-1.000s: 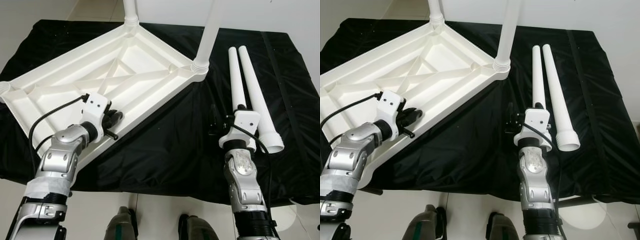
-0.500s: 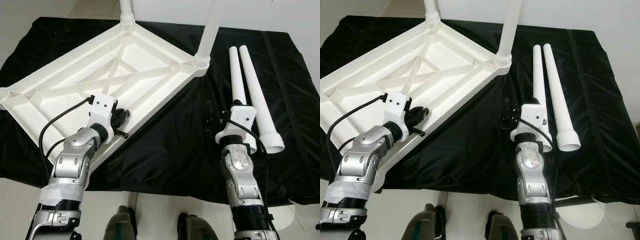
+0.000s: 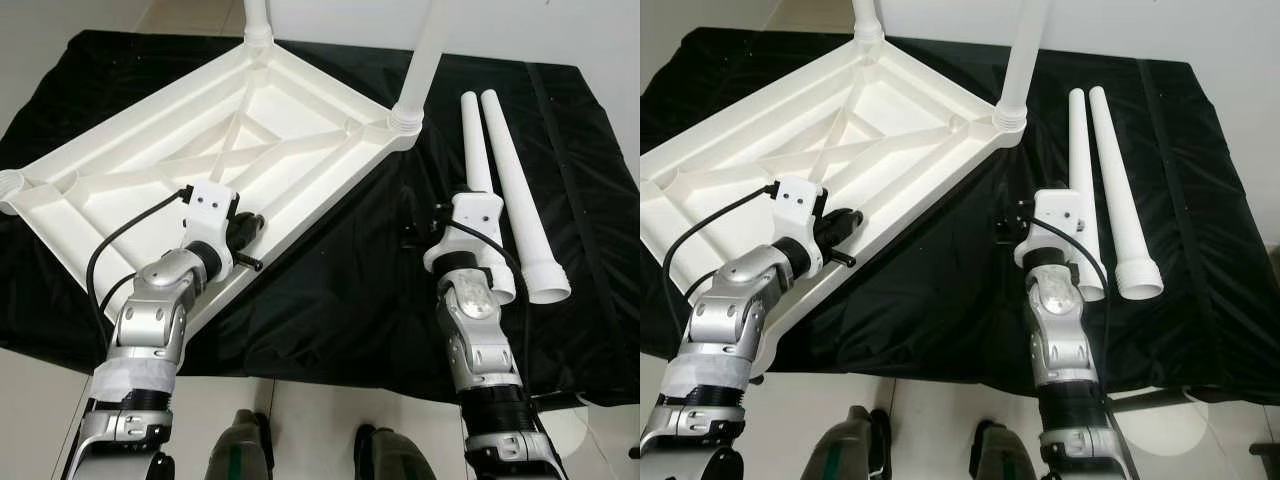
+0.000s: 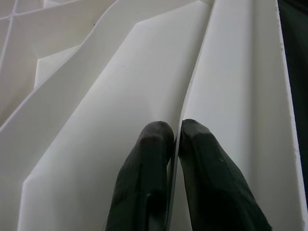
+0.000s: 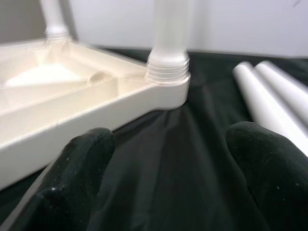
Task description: Building children table
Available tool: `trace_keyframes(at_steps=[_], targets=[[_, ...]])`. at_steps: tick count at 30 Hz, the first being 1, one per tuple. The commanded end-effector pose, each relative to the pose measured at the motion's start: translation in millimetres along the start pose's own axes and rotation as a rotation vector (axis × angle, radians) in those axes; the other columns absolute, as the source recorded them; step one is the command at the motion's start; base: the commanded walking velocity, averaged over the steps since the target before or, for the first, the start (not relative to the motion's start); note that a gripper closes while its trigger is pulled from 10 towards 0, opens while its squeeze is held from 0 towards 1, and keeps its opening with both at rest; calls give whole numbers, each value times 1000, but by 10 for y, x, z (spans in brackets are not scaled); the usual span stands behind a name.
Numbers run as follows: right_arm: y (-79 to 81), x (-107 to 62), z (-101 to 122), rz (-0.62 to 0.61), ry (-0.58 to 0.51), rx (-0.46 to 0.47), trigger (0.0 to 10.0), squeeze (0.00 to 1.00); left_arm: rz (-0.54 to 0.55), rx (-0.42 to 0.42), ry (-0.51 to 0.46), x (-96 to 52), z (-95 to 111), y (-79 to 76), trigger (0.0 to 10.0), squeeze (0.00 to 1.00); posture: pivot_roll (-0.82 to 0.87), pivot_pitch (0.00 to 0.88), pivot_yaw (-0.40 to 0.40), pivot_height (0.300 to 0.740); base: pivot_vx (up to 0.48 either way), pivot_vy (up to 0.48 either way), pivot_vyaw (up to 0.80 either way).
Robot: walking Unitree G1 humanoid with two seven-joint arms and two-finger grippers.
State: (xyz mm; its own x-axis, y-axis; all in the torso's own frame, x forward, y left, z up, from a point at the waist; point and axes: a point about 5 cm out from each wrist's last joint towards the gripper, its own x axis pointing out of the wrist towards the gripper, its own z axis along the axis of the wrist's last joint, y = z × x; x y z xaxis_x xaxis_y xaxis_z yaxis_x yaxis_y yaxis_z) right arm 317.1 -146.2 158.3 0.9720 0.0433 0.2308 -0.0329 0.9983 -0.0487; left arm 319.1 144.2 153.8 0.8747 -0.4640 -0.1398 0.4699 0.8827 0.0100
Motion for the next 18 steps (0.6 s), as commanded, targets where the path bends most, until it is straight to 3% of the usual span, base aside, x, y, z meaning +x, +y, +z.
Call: trace_keyframes(at_steps=[1, 8, 9, 18], targets=[[-11, 37, -105, 4, 57, 16, 10000, 0, 230, -40, 46, -37, -131, 59, 0, 0, 57, 195, 14, 740, 0, 0, 0], [27, 182, -157, 29, 107, 71, 10000, 0, 178, -28, 54, -63, -153, -54, 0, 0, 70, 200, 11, 740, 0, 0, 0], [66, 293, -155, 50, 124, 92, 10000, 0, 153, -28, 60, -73, -166, -109, 0, 0, 79, 208, 11, 740, 0, 0, 0], [191, 547, -153, 73, 160, 82, 10000, 0, 120, -17, 66, -97, -149, -179, 0, 0, 99, 225, 10, 740, 0, 0, 0]])
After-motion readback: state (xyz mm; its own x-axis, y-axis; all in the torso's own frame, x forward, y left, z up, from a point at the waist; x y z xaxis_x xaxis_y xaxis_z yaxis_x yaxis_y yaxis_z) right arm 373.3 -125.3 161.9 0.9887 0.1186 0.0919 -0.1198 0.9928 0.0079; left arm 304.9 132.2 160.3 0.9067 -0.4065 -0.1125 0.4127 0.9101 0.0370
